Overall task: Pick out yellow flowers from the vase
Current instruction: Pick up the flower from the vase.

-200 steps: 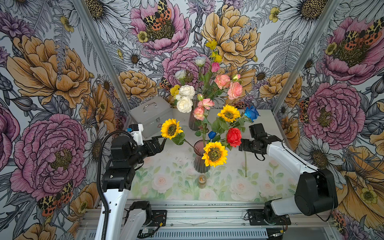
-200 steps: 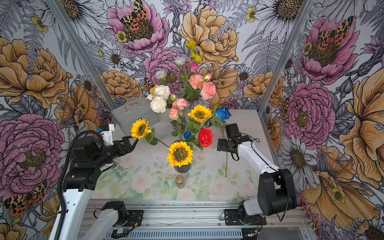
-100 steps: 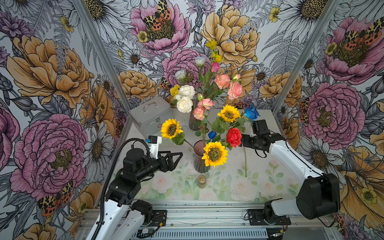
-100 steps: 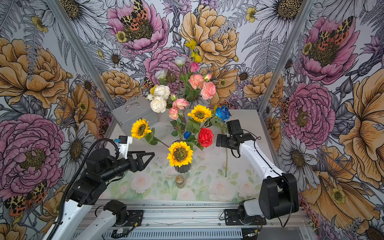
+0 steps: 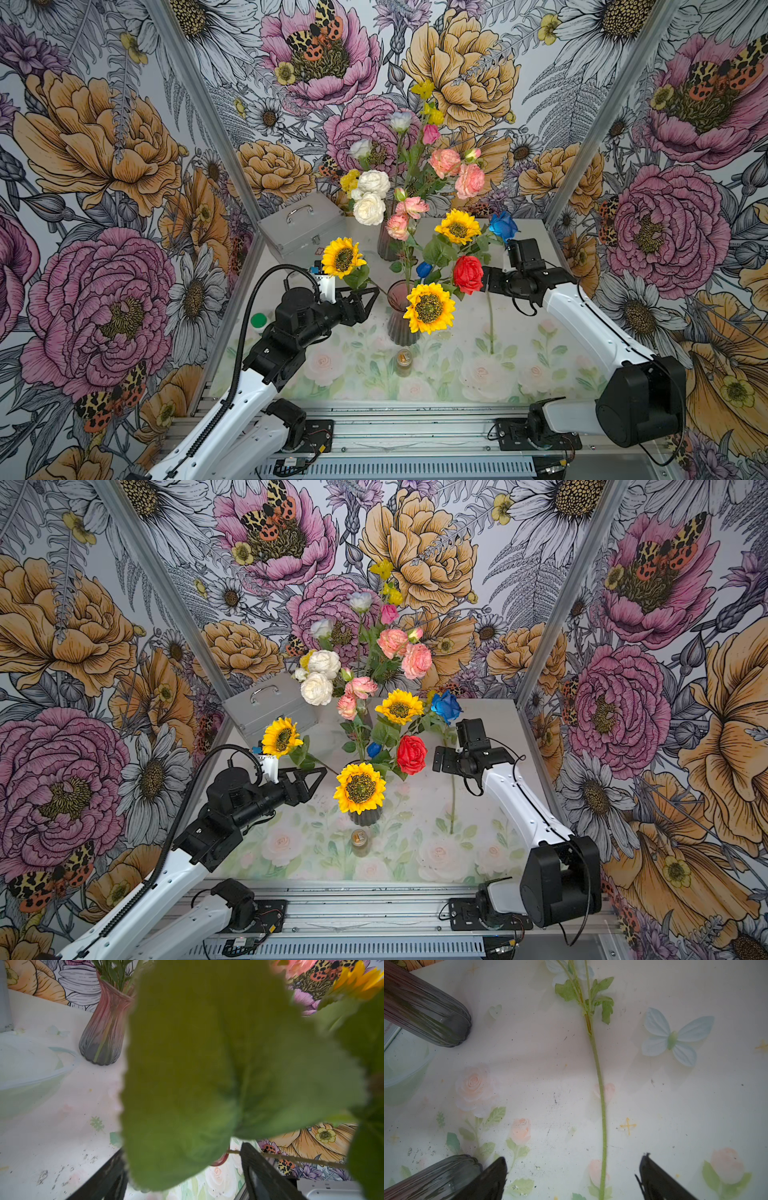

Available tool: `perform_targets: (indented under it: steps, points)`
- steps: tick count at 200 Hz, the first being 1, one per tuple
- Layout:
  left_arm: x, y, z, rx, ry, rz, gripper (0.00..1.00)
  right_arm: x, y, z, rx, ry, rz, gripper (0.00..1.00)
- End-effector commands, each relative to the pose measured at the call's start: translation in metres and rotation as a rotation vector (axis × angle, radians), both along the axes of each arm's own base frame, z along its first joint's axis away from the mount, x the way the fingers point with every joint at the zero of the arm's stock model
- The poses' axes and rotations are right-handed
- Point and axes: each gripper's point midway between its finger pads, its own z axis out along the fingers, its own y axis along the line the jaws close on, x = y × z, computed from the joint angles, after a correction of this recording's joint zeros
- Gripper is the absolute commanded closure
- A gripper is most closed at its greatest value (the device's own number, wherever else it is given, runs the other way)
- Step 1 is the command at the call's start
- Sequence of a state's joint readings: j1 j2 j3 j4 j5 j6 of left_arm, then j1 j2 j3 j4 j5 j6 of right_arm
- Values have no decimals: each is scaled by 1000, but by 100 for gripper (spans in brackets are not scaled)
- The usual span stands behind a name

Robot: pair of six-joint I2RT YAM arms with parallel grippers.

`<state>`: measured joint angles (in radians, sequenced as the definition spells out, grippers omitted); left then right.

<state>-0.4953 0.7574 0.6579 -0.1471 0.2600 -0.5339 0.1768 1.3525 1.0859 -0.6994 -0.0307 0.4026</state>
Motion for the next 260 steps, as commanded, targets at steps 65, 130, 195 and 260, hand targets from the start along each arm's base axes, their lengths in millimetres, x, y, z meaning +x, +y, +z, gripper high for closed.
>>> perform_targets:
  steps: [65,130,195,260]
  points:
    - [21,-15,31,-85,-141,39,31,10,1,9,23,-29,7,1]
    - [28,-24,42,-59,-177,10,65,12,0,9,30,-32,4,0]
    - [20,-20,58,-26,-221,1,93,12,2,8,36,-31,9,0]
    - [13,-11,91,83,-268,6,100,9,1,20,41,-63,9,1]
